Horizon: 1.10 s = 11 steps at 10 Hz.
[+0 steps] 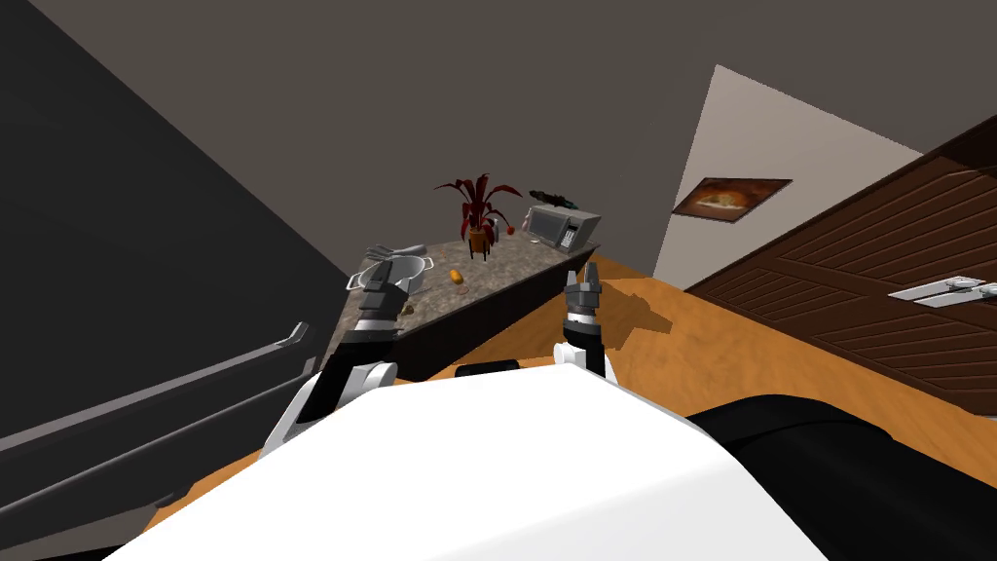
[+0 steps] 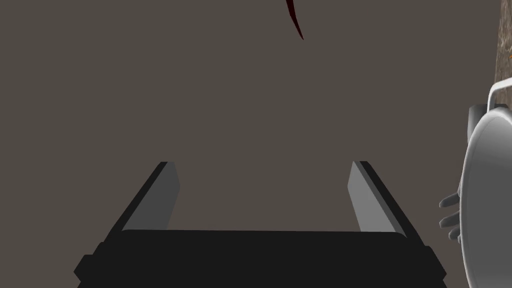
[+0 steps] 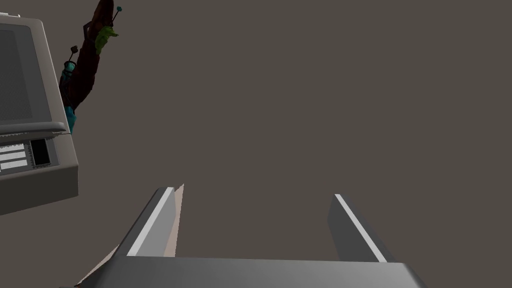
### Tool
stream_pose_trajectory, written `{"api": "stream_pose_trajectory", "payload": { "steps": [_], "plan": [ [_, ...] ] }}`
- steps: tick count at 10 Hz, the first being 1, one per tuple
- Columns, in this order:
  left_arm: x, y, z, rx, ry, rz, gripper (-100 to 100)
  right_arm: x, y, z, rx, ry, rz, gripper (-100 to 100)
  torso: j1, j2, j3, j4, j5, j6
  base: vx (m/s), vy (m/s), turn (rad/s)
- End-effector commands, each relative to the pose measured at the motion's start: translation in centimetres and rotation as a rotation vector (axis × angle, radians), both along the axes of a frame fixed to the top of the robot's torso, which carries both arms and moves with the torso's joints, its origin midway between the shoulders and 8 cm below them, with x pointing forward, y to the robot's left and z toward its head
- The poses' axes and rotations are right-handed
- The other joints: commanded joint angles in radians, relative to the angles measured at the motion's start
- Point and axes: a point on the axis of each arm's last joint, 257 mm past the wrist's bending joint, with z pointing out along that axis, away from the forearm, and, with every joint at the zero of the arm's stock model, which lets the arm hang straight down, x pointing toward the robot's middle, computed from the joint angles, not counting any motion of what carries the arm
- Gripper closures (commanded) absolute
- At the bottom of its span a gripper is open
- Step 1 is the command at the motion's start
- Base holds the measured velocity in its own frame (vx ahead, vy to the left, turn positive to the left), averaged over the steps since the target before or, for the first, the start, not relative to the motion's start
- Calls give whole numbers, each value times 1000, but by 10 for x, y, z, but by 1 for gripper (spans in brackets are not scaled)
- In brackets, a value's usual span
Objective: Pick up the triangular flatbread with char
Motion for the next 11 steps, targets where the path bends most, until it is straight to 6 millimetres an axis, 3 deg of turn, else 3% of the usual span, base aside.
{"api": "stream_pose_trajectory", "payload": {
  "steps": [1, 11],
  "plan": [
    [4, 2, -3, -3, 35, -7, -100, 0, 0, 0, 0, 0, 0, 0, 0, 0, 0, 0, 0, 0, -24, 94, -94],
    [18, 14, -39, -21, 254, -14, -100, 0, 0, 0, 0, 0, 0, 0, 0, 0, 0, 0, 0, 0, -34, 76, -96]
  ]
}}
